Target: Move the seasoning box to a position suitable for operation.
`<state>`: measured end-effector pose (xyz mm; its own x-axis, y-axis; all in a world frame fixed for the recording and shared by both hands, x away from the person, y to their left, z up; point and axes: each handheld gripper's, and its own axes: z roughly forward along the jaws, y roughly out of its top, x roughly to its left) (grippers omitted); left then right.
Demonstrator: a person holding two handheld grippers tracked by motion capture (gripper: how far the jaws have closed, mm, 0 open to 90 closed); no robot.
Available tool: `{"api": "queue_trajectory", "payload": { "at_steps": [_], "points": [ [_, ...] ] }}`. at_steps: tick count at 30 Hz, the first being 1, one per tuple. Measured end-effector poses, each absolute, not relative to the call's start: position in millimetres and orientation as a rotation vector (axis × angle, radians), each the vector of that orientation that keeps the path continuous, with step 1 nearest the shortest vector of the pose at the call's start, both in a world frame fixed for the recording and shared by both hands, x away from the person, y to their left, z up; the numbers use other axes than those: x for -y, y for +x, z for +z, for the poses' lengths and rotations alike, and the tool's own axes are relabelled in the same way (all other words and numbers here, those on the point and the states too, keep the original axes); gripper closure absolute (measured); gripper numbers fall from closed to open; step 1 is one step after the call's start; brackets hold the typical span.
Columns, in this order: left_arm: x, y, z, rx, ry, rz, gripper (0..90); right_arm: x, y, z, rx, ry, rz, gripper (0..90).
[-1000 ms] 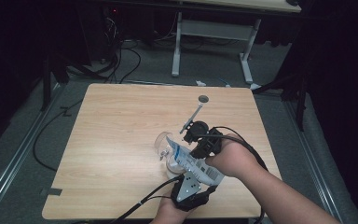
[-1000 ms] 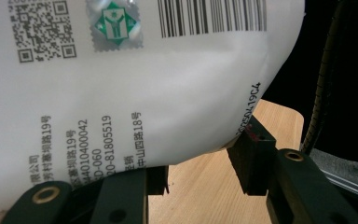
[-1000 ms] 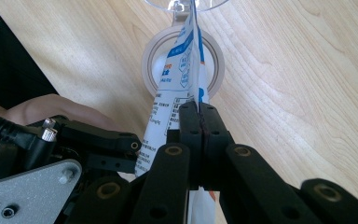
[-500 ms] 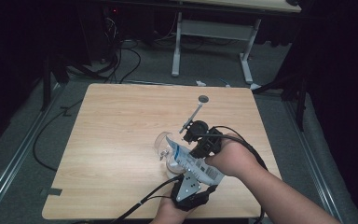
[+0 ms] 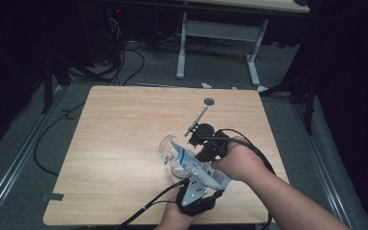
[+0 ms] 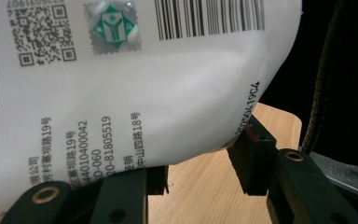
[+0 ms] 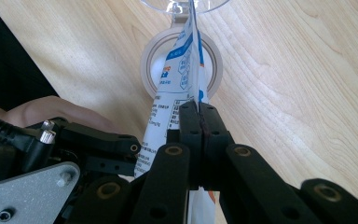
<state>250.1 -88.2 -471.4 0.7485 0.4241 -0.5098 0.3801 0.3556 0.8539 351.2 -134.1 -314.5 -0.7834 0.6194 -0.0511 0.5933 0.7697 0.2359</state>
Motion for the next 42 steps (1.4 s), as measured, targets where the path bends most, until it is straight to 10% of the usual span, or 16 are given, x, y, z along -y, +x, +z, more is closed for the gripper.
{"api": "queue_trajectory", "payload": {
  "at_steps": [42],
  "points": [
    [87.6, 250.6, -468.7, -0.773, 1.230, 0.034, 60.7, 130.4, 353.0, -314.0, -2.837, 0.961, 0.319, 90.0]
  ]
}}
